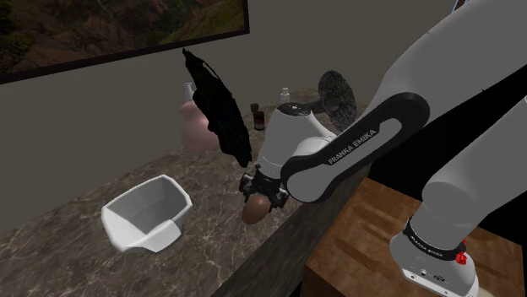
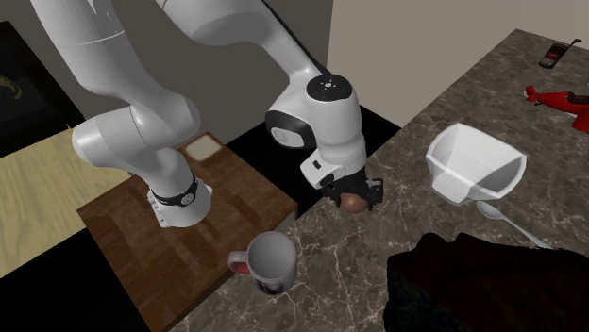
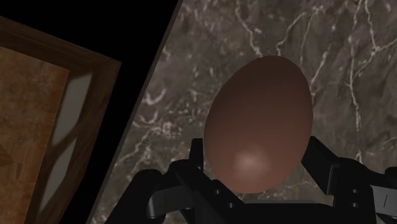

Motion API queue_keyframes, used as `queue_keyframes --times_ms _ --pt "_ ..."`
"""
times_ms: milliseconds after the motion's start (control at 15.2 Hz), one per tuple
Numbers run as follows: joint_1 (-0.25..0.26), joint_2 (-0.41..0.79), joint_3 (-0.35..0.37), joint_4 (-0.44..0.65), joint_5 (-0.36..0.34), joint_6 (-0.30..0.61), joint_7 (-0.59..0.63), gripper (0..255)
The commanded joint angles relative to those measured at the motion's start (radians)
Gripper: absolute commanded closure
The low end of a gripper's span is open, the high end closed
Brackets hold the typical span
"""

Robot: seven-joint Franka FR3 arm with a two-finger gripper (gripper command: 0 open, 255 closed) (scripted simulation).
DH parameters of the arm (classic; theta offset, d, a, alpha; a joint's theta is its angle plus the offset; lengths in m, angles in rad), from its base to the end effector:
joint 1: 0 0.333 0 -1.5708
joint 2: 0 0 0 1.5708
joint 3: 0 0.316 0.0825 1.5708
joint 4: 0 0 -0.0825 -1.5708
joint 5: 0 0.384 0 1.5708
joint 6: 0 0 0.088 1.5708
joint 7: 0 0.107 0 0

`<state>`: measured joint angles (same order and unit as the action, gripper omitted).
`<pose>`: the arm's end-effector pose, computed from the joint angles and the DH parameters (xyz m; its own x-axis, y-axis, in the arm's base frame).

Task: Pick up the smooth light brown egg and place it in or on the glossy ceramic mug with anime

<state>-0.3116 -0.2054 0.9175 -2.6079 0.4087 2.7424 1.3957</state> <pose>0.3845 0.2396 0.3240 0.4287 -0.9024 -0.0437 -0.8724 -0.4010 -0.2794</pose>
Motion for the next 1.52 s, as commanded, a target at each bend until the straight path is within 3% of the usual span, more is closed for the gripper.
queue_keyframes --times_ms 0,594,1452 --pt "0.001 0.0 0.001 -0.001 0.0 0.0 0.0 255" --pt "0.059 -0.132 -0.081 0.045 0.068 -0.167 -0.046 255" --pt "0.087 -0.26 -0.169 0.137 0.073 -0.384 -0.053 255"
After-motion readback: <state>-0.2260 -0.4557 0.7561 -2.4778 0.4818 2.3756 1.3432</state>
